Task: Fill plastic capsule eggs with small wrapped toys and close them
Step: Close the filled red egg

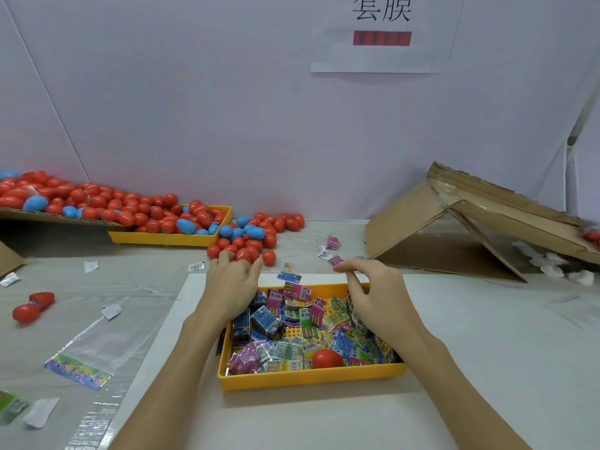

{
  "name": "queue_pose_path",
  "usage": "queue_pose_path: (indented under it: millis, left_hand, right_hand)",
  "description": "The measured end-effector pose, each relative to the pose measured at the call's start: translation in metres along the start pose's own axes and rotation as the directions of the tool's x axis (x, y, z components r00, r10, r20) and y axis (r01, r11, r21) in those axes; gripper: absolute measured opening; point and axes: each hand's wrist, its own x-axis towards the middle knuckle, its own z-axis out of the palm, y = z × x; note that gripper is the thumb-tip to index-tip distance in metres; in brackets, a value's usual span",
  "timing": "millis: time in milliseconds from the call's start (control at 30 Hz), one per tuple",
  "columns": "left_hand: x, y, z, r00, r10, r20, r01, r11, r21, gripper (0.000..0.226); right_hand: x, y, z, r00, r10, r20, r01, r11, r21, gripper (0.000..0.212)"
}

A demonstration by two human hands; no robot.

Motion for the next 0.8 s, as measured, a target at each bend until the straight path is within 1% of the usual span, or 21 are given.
queue_pose_path:
  millis: [67, 100, 133, 167, 233, 267, 300, 333, 400, 433, 500, 533, 567, 600, 633, 667, 700, 733, 800]
  left_hand:
    - [-0.005, 0.011, -0.007, 0.977, 0.153, -0.146, -0.169, 0.98, -0.106, 0.031]
    - [-0.008, 0.019, -0.012, 0.96, 0.209, -0.186, -0.242, 0.954, -0.179, 0.023]
    - [-0.011, 0.029, -0.016, 0.95, 0.245, -0.192, -0.291, 0.918, -0.268, 0.018]
    - [-0.014, 0.039, -0.02, 0.948, 0.273, -0.162, -0.315, 0.874, -0.37, 0.015]
    - [-0.023, 0.058, -0.025, 0.939, 0.341, -0.049, -0.31, 0.774, -0.552, 0.013]
    - [-0.027, 0.065, -0.025, 0.926, 0.378, -0.001, -0.301, 0.736, -0.606, 0.012]
    - [-0.031, 0.071, -0.024, 0.91, 0.413, 0.033, -0.298, 0.707, -0.641, 0.013]
    - [-0.034, 0.075, -0.023, 0.895, 0.443, 0.057, -0.299, 0.689, -0.66, 0.017]
    - [-0.036, 0.078, -0.019, 0.881, 0.465, 0.08, -0.302, 0.685, -0.663, 0.024]
    - [-0.036, 0.078, -0.018, 0.881, 0.467, 0.079, -0.305, 0.688, -0.658, 0.025]
    - [-0.035, 0.075, -0.016, 0.879, 0.473, 0.057, -0.328, 0.688, -0.648, 0.017]
    - [-0.034, 0.072, -0.015, 0.87, 0.492, 0.031, -0.37, 0.694, -0.618, 0.01]
    - [-0.034, 0.071, -0.015, 0.85, 0.527, -0.004, -0.438, 0.702, -0.562, 0.013]
    - [-0.033, 0.069, -0.014, 0.814, 0.579, -0.038, -0.523, 0.703, -0.483, 0.027]
    - [-0.033, 0.068, -0.012, 0.772, 0.633, -0.064, -0.598, 0.689, -0.41, 0.041]
    - [-0.032, 0.069, -0.011, 0.741, 0.666, -0.088, -0.648, 0.673, -0.357, 0.05]
    - [-0.033, 0.071, -0.011, 0.723, 0.68, -0.118, -0.673, 0.657, -0.34, 0.055]
    - [-0.033, 0.073, -0.01, 0.713, 0.685, -0.147, -0.687, 0.644, -0.336, 0.058]
    - [-0.035, 0.076, -0.009, 0.688, 0.701, -0.186, -0.718, 0.624, -0.308, 0.056]
  right_hand:
    - [0.0, -0.003, -0.001, 1.0, 0.012, -0.003, -0.012, 0.998, 0.059, 0.027]
    - [0.001, -0.004, -0.003, 1.0, 0.015, 0.003, -0.016, 0.993, 0.114, 0.031]
    - [0.001, -0.006, -0.004, 1.0, 0.012, 0.018, -0.015, 0.984, 0.175, 0.037]
    - [0.002, -0.007, -0.005, 0.999, -0.004, 0.045, -0.007, 0.973, 0.231, 0.047]
    - [0.0, -0.011, -0.006, 0.992, -0.059, 0.108, 0.024, 0.956, 0.294, 0.064]
    - [-0.001, -0.013, -0.006, 0.989, -0.09, 0.119, 0.051, 0.952, 0.3, 0.067]
    - [-0.002, -0.015, -0.006, 0.988, -0.117, 0.104, 0.082, 0.953, 0.292, 0.064]
    - [-0.002, -0.016, -0.005, 0.988, -0.135, 0.069, 0.112, 0.956, 0.271, 0.057]
    - [-0.002, -0.015, -0.004, 0.99, -0.142, 0.004, 0.138, 0.966, 0.22, 0.041]
    - [-0.002, -0.014, -0.004, 0.992, -0.129, -0.002, 0.127, 0.973, 0.191, 0.037]
    - [-0.002, -0.014, -0.003, 0.997, -0.069, 0.027, 0.063, 0.982, 0.176, 0.035]
    - [-0.002, -0.015, -0.003, 0.998, -0.017, 0.057, 0.004, 0.972, 0.233, 0.035]
    - [-0.001, -0.017, -0.003, 0.994, 0.037, 0.105, -0.071, 0.936, 0.344, 0.034]
    - [0.0, -0.019, -0.003, 0.982, 0.078, 0.17, -0.151, 0.865, 0.478, 0.033]
    - [0.0, -0.021, -0.005, 0.964, 0.107, 0.244, -0.236, 0.767, 0.597, 0.033]
    - [0.0, -0.023, -0.007, 0.94, 0.125, 0.318, -0.317, 0.666, 0.675, 0.033]
    - [-0.001, -0.025, -0.009, 0.917, 0.128, 0.379, -0.377, 0.594, 0.711, 0.034]
    - [-0.002, -0.026, -0.011, 0.9, 0.117, 0.419, -0.409, 0.56, 0.72, 0.036]
    - [-0.004, -0.029, -0.01, 0.889, 0.102, 0.447, -0.423, 0.558, 0.714, 0.038]
